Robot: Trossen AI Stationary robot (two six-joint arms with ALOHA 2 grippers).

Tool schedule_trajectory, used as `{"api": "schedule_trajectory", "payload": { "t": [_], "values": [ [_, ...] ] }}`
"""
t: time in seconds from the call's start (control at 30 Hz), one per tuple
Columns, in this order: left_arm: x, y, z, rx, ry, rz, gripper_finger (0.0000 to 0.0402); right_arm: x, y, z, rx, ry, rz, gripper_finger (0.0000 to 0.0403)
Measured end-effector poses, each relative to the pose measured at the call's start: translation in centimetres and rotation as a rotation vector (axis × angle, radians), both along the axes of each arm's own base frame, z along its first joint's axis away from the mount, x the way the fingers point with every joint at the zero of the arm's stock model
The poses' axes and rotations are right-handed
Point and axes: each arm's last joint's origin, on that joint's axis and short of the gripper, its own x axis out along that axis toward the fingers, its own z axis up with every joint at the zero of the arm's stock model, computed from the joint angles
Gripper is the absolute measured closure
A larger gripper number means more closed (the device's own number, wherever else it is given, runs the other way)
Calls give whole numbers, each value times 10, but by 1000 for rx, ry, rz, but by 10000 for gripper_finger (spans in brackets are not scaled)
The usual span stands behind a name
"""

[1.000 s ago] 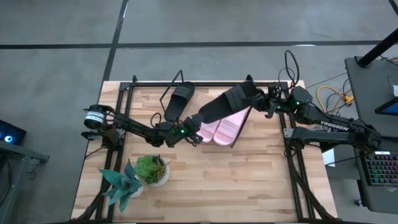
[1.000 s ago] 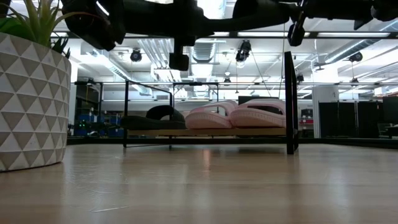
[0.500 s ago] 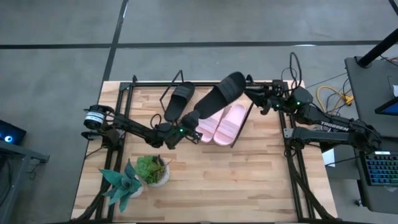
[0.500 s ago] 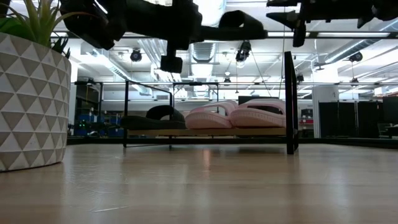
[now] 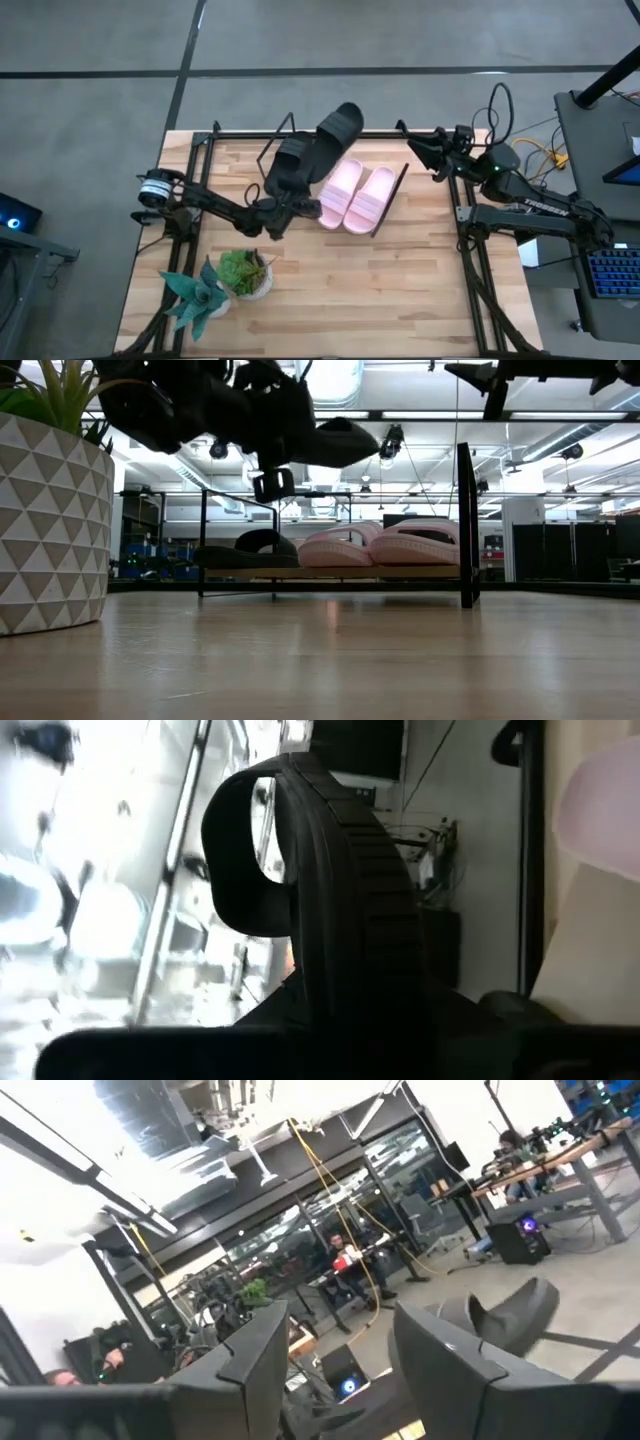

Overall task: Pick and place slides into the shelf
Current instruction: Put the black slide on the shelf

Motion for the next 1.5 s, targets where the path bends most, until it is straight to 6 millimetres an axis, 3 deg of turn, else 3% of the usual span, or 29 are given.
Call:
{"api": "schedule_trajectory", "payload": {
  "t": [0.47, 0.67, 0.97, 1.5],
  "values": [
    [-3, 0, -17, -310, -244, -12, 358, 0, 0, -1, -88, 41, -30, 245],
    [-8, -14, -19, -475, -370, -29, 358, 1, -1, -5, -88, 83, -36, 244],
    [-17, -23, -34, -433, -301, 67, 358, 2, -1, -9, -75, 129, -40, 251],
    [-17, -26, -53, -576, -409, 33, 359, 3, -2, -11, -66, 150, -39, 258]
  ]
}}
